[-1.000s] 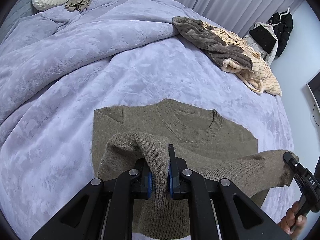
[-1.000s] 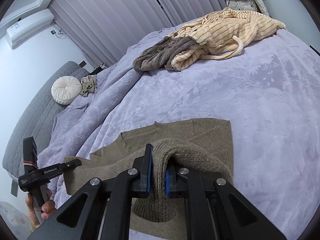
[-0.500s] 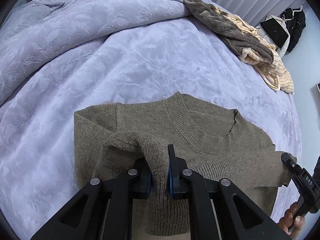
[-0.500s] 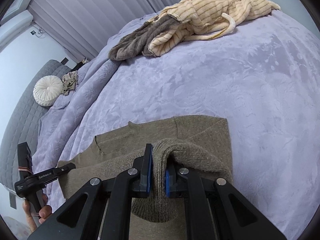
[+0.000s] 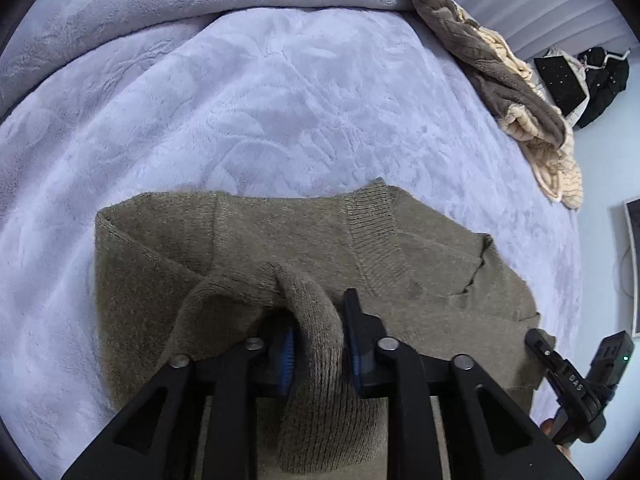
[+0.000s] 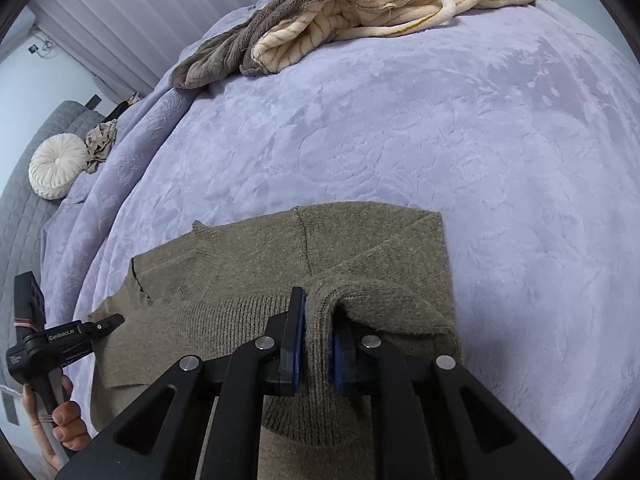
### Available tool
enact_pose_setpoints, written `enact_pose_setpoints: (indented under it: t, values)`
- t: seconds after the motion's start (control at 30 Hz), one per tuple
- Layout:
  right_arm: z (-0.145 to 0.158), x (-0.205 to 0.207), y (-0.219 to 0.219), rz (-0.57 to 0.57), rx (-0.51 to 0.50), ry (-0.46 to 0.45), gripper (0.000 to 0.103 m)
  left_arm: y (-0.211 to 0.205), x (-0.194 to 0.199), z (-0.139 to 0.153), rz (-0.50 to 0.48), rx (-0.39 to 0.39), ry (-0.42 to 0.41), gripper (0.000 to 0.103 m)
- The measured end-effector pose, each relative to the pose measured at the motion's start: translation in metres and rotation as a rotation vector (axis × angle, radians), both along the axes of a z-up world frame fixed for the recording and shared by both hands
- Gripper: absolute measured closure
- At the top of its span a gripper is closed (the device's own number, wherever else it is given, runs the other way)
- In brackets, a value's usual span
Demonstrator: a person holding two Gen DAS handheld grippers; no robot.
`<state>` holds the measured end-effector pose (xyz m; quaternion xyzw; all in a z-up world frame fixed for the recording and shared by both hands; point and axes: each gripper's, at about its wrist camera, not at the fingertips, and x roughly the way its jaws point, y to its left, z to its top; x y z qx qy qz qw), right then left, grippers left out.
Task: Fold small clothes
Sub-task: 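Lay the hem near the collar and open both grippers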
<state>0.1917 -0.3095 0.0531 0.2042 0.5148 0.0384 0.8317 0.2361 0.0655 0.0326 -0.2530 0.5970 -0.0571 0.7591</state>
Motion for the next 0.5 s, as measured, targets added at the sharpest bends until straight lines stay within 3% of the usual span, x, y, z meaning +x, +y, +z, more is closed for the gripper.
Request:
enact_pose_setpoints:
  t: [0.07, 0.13, 0.2, 0.3, 0.43, 0.5]
  values:
    - [0.002, 0.000, -0.004, 0.007, 0.050, 0.001, 0.076, 0.004, -0.007, 0.009, 0.012, -0.062, -0.023, 0.033]
    - [0.009, -0.006, -0.007, 0.018, 0.085, -0.024, 0.036, 0.011, -0.018, 0.026, 0.043, -0.088, -0.076, 0.010]
    - [0.020, -0.017, -0.009, 0.014, 0.085, -0.071, 0.026, 0.018, -0.028, 0.038, 0.049, -0.135, -0.123, 0.008]
    - [0.029, -0.032, -0.011, 0.026, 0.071, -0.100, 0.026, 0.025, -0.050, 0.045, 0.018, -0.194, -0.152, 0.008]
    - [0.034, -0.055, -0.011, 0.073, 0.062, -0.122, 0.026, 0.025, -0.083, 0.037, -0.049, -0.116, -0.173, 0.008]
    - [0.036, -0.065, -0.005, 0.128, 0.030, -0.143, 0.026, 0.015, -0.090, 0.026, -0.109, -0.129, -0.152, 0.008]
